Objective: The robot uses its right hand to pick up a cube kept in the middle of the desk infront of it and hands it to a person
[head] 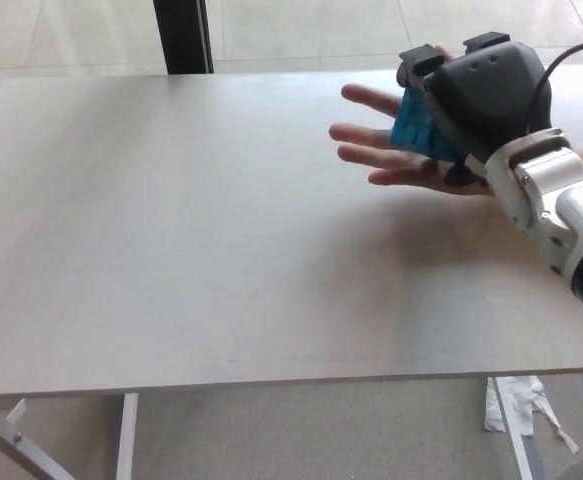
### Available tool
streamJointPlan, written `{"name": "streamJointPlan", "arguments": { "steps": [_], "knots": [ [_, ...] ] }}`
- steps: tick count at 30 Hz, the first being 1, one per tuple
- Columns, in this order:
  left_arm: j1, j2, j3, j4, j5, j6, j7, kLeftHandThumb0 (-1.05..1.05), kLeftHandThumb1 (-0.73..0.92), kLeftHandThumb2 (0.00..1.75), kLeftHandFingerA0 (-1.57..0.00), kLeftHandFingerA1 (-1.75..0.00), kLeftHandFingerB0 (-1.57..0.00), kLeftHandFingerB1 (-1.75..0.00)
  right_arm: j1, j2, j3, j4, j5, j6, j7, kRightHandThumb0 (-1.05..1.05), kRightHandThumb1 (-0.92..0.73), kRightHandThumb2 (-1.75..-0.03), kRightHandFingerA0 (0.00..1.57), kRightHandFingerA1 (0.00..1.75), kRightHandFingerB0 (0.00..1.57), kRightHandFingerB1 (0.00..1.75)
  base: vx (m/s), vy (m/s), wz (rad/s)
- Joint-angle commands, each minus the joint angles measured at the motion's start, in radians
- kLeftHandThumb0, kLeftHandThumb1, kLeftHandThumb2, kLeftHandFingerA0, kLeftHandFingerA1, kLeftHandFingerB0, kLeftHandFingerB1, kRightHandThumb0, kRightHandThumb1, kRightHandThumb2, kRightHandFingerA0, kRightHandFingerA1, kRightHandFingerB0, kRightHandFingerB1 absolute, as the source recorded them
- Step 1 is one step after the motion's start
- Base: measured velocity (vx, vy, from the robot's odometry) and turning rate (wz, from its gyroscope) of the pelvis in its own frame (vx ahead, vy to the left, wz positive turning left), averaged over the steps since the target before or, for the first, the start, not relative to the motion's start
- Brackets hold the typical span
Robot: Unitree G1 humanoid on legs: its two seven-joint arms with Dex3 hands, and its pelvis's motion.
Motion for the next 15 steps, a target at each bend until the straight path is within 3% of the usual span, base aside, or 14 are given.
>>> {"name": "streamJointPlan", "arguments": {
  "steps": [1, 6, 7, 8, 9, 15],
  "knots": [
    [0.005, 0.0, -0.001, -0.004, 0.006, -0.029, -0.001, -0.77, 0.74, 0.62, -0.47, -0.56, -0.45, -0.39, -0.028, -0.001, 0.016, -0.018, -0.025, 0.08, 0.091, -0.3, -0.53, -0.65, 0.8, 1.46, 0.72, 0.53, 0.0, 0.0, 0.0],
    [0.005, 0.0, -0.001, -0.004, 0.006, -0.029, -0.001, -0.77, 0.74, 0.62, -0.47, -0.56, -0.45, -0.39, -0.024, -0.003, 0.016, -0.03, -0.027, 0.088, 0.1, -0.3, -0.53, -0.65, 0.8, 1.46, 0.72, 0.53, 0.0, 0.0, 0.0],
    [0.008, 0.001, -0.006, -0.005, 0.011, -0.035, -0.001, -0.77, 0.75, 0.63, -0.48, -0.56, -0.46, -0.39, -0.021, -0.004, 0.023, -0.038, -0.033, 0.096, 0.125, -0.29, -0.52, -0.67, 0.79, 1.36, 0.65, 0.47, 0.0, 0.0, 0.0],
    [0.008, 0.002, -0.006, -0.002, 0.012, -0.033, 0.0, -0.76, 0.75, 0.63, -0.47, -0.54, -0.44, -0.39, -0.019, 0.011, 0.021, -0.067, -0.015, 0.161, 0.304, -0.85, -0.48, -0.82, 0.0, 0.25, 0.03, 0.13, 0.0, 0.0, 0.0],
    [0.008, 0.004, -0.006, -0.001, 0.011, -0.031, -0.001, -0.76, 0.75, 0.63, -0.47, -0.54, -0.44, -0.39, -0.019, 0.02, 0.02, -0.081, -0.008, 0.192, 0.381, -0.85, -0.48, -0.82, 0.0, 0.25, 0.03, 0.13, 0.0, 0.0, 0.0],
    [0.002, 0.007, 0.0, -0.004, 0.004, -0.019, -0.003, -0.75, 0.74, 0.62, -0.49, -0.55, -0.46, -0.4, -0.007, 0.008, -0.013, -0.112, 0.036, 0.198, 0.485, -0.87, -0.51, -0.87, 0.0, 0.28, 0.0, 0.13, 0.0, 0.0, 0.0]
  ]
}}
